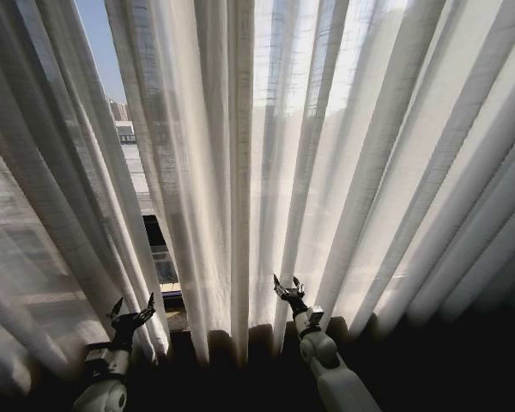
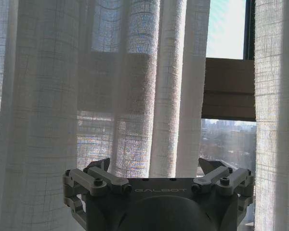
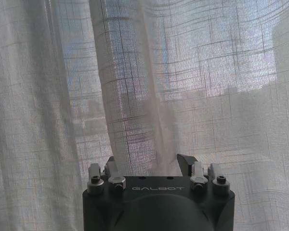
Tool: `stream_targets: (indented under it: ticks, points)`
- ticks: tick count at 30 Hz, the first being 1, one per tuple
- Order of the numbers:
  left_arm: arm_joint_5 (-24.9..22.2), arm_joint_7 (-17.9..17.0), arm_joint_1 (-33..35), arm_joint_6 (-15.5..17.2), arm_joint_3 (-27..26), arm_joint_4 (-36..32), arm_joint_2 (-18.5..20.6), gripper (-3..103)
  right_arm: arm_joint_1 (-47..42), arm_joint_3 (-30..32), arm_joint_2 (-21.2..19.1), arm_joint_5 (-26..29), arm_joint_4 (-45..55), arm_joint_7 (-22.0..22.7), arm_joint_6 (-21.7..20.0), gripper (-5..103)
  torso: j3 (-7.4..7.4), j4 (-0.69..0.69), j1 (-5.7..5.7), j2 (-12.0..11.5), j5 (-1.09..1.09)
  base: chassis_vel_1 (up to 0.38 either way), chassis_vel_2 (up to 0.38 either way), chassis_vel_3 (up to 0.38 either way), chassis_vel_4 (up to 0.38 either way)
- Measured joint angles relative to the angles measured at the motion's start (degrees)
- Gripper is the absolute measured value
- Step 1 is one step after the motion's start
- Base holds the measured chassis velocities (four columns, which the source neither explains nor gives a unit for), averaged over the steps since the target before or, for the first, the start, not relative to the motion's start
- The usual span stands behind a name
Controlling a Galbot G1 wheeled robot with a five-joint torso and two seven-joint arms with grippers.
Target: Open the curtains by pulling them apart, changing their state from closed to fully open.
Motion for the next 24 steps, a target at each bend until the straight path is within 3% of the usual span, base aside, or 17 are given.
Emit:
stream_targets:
  ticks: [3,5,8,10,12,17,24]
  points:
    - [0.0,0.0,0.0,0.0,0.0,0.0,0.0,100,-0.13,0.53,-0.28,-0.02,0.33,0.03,0.15,49,0.0,0.0,0.0,0.0,0.0,0.0,0.0,0.0,0.0]
    - [0.0,0.0,0.0,0.0,0.0,0.0,0.0,100,-0.14,0.58,-0.31,-0.03,0.35,0.03,0.15,49,0.0,0.0,0.0,0.0,0.0,0.0,0.0,0.0,0.0]
    - [0.0,0.0,0.0,0.0,0.0,0.0,0.0,100,-0.15,0.74,-0.5,-0.06,0.43,0.04,0.19,32,0.0,0.0,0.0,0.01,0.0,0.0,0.0,0.0,0.0]
    - [0.0,0.0,0.0,0.0,0.0,0.0,0.0,100,-0.13,0.74,-0.5,-0.07,0.43,0.06,0.19,32,0.0,0.0,0.0,0.01,0.0,0.0,0.0,0.0,0.0]
    - [0.0,0.01,0.0,0.0,0.0,0.0,0.0,100,-0.11,0.65,-0.39,-0.03,0.43,0.13,0.19,15,0.0,0.0,0.0,0.01,0.0,0.0,0.0,0.0,0.0]
    - [0.0,0.0,0.0,0.0,0.0,0.0,0.0,100,-0.12,0.31,-0.03,1.01,0.25,-0.1,0.33,2,0.0,0.0,0.0,0.0,0.0,0.0,0.0,0.0,0.0]
    - [0.0,0.0,0.0,0.0,0.0,0.0,0.0,100,-0.06,0.42,-0.32,2.3,-0.29,-3.11,0.51,0,0.0,0.0,0.0,0.0,0.0,0.0,0.0,0.0,0.0]
